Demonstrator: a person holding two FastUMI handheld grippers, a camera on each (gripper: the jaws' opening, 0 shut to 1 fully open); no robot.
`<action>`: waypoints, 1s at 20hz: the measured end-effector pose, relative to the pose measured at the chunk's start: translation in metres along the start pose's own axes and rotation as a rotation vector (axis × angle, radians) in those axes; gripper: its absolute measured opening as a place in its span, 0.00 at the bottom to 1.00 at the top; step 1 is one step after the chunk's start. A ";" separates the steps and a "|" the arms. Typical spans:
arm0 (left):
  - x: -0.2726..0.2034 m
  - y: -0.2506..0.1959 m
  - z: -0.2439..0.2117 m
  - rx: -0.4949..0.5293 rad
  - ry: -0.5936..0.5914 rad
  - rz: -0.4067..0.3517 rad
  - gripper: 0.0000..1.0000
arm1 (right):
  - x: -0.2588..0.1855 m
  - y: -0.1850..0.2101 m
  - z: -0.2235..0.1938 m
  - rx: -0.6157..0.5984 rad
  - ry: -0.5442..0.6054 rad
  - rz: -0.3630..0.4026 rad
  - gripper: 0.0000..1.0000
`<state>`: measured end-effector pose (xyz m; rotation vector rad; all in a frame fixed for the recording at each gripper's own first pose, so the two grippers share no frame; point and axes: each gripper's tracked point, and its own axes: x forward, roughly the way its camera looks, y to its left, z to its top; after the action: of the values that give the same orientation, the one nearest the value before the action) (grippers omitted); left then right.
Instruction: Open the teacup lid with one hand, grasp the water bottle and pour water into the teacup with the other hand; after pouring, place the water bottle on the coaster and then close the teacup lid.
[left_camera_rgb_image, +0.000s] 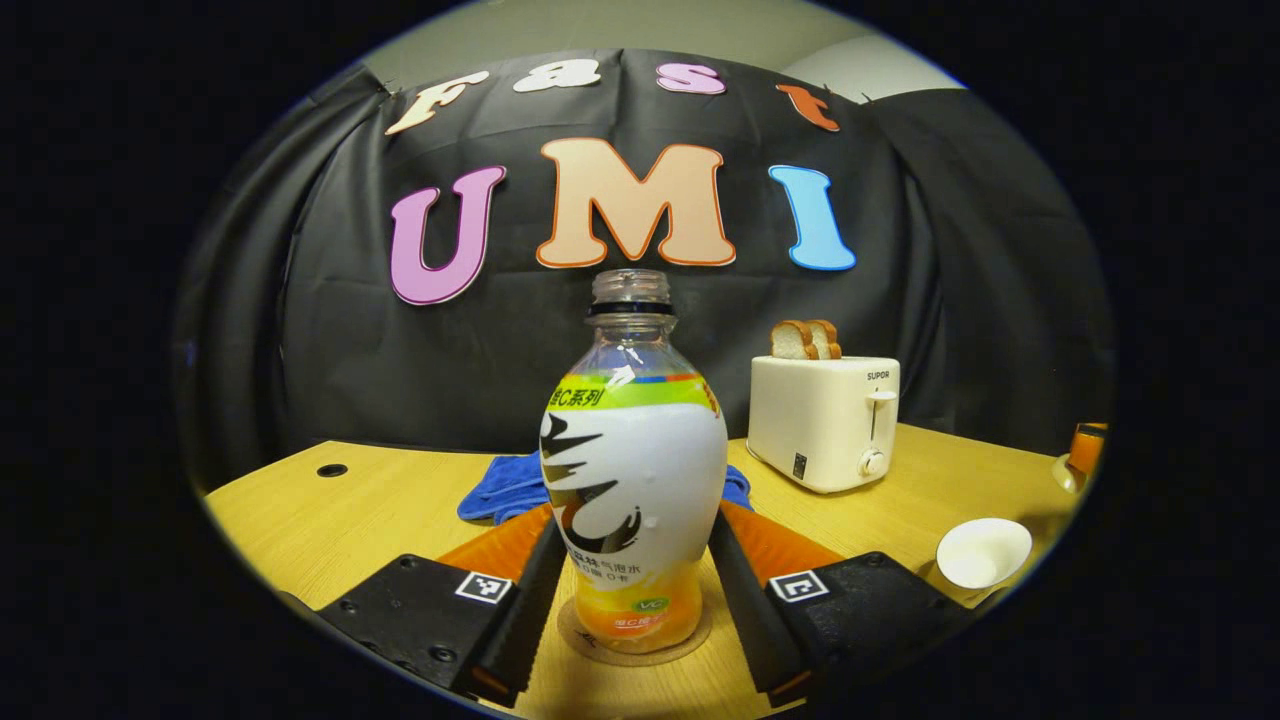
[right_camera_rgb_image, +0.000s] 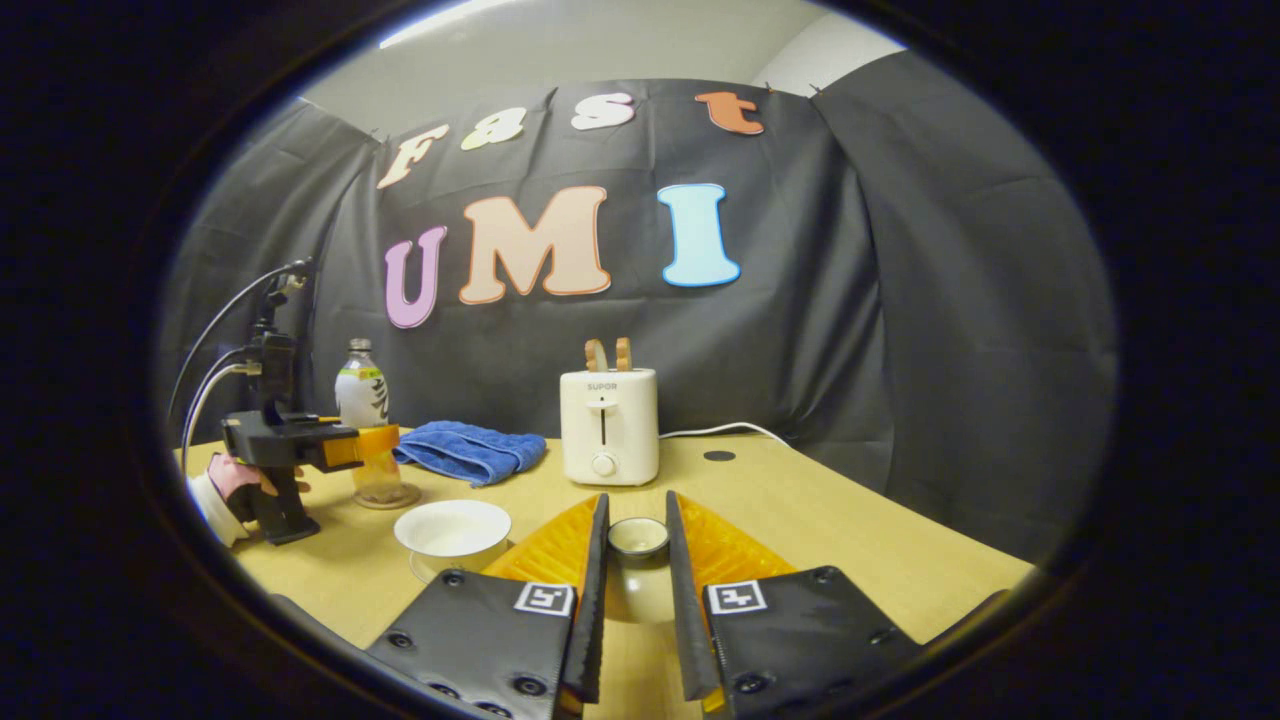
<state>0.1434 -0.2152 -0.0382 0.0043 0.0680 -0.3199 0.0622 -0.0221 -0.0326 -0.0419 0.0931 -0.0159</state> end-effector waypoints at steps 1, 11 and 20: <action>-0.002 -0.002 0.001 0.002 -0.014 -0.002 0.80 | 0.000 0.001 0.000 0.000 0.000 0.003 0.35; -0.046 0.014 0.006 0.011 -0.040 0.019 0.83 | 0.001 0.006 0.001 0.000 -0.001 0.023 0.34; -0.102 0.024 0.007 0.015 -0.045 0.011 0.82 | 0.019 0.053 0.000 0.001 0.002 0.121 0.35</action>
<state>0.0549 -0.1609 -0.0248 0.0119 0.0207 -0.3089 0.0823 0.0303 -0.0370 -0.0348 0.0971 0.1051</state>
